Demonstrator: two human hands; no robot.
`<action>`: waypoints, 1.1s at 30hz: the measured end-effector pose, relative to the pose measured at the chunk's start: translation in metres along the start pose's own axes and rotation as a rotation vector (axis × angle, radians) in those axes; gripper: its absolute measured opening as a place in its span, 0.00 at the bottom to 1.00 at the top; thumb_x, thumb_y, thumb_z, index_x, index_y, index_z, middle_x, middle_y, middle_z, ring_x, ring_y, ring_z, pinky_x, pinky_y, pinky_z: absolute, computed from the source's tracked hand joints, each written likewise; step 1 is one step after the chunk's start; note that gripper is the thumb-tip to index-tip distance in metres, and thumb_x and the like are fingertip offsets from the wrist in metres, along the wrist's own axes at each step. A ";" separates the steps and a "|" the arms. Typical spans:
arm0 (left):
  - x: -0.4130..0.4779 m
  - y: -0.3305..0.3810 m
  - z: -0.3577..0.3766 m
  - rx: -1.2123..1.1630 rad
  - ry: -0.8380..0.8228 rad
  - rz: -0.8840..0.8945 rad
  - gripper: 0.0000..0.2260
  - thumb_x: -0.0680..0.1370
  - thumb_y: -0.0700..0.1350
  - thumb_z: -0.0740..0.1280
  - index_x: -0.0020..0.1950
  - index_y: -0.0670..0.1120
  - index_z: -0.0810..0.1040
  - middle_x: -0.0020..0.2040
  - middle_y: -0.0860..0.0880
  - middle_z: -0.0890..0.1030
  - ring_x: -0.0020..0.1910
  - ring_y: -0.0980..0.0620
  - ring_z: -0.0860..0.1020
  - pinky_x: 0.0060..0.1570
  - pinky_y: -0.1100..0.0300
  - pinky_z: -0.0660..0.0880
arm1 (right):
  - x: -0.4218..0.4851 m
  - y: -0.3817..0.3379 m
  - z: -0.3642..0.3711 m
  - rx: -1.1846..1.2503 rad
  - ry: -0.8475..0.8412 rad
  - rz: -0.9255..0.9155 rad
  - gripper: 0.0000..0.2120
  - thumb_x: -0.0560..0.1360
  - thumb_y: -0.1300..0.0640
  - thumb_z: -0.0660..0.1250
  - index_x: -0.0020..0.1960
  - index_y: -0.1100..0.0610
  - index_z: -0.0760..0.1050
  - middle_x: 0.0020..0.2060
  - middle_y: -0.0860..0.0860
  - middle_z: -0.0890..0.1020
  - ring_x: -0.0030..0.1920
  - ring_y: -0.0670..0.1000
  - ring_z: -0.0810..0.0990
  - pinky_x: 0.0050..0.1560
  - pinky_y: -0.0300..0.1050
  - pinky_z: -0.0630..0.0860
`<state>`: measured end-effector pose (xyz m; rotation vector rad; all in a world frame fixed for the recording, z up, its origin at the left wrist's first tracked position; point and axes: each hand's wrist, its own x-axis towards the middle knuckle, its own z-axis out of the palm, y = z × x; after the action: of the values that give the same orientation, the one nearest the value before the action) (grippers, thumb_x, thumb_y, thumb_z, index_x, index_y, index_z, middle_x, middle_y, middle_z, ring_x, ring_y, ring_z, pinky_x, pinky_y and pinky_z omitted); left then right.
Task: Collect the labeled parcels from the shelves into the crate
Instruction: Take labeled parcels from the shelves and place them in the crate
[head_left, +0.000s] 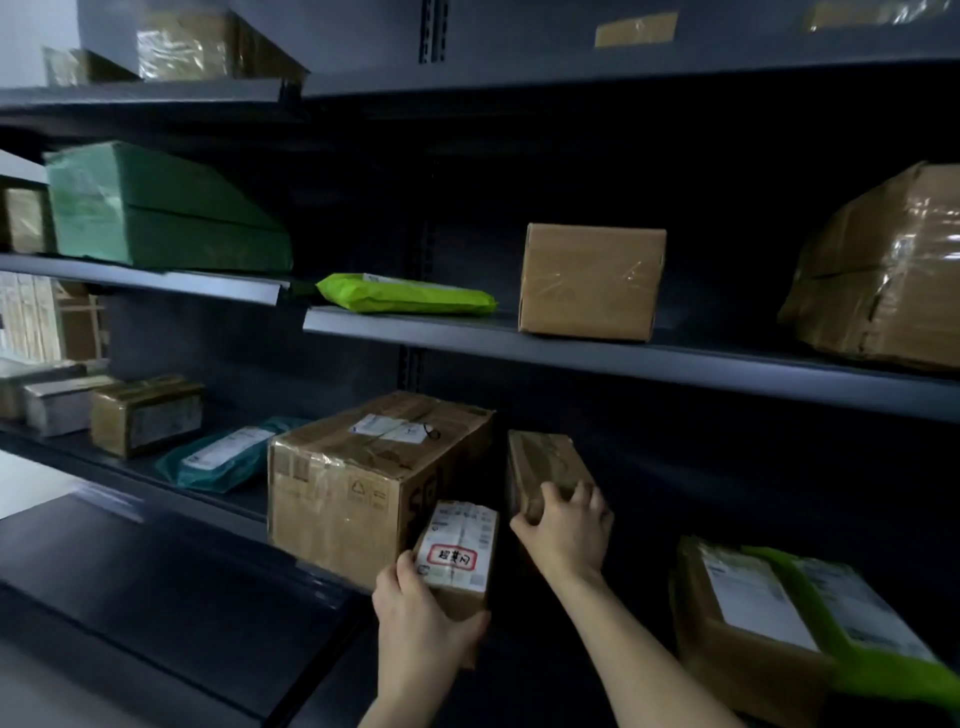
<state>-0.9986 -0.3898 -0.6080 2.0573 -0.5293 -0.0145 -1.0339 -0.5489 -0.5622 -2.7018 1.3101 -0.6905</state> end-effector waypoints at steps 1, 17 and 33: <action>-0.001 -0.001 0.000 -0.010 0.008 0.007 0.46 0.66 0.53 0.75 0.74 0.41 0.52 0.69 0.44 0.58 0.69 0.46 0.57 0.69 0.56 0.59 | -0.006 0.005 -0.003 0.017 0.007 -0.010 0.26 0.71 0.38 0.62 0.65 0.47 0.69 0.69 0.60 0.65 0.72 0.60 0.57 0.68 0.57 0.59; -0.008 0.010 0.014 -0.079 -0.023 -0.028 0.47 0.66 0.51 0.77 0.75 0.41 0.51 0.70 0.44 0.58 0.71 0.46 0.56 0.70 0.52 0.60 | -0.074 0.064 -0.041 0.555 0.246 0.319 0.20 0.68 0.44 0.68 0.56 0.51 0.76 0.57 0.53 0.77 0.64 0.56 0.66 0.58 0.57 0.72; 0.000 0.003 0.015 -0.027 -0.121 0.029 0.50 0.64 0.51 0.77 0.75 0.41 0.50 0.71 0.44 0.60 0.71 0.45 0.60 0.69 0.50 0.64 | -0.099 0.071 -0.013 1.168 0.014 0.629 0.11 0.79 0.52 0.55 0.55 0.51 0.75 0.47 0.51 0.78 0.49 0.53 0.76 0.55 0.48 0.72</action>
<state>-1.0035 -0.4036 -0.6137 2.0310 -0.6305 -0.1291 -1.1442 -0.5173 -0.6045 -1.2926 1.1056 -0.9515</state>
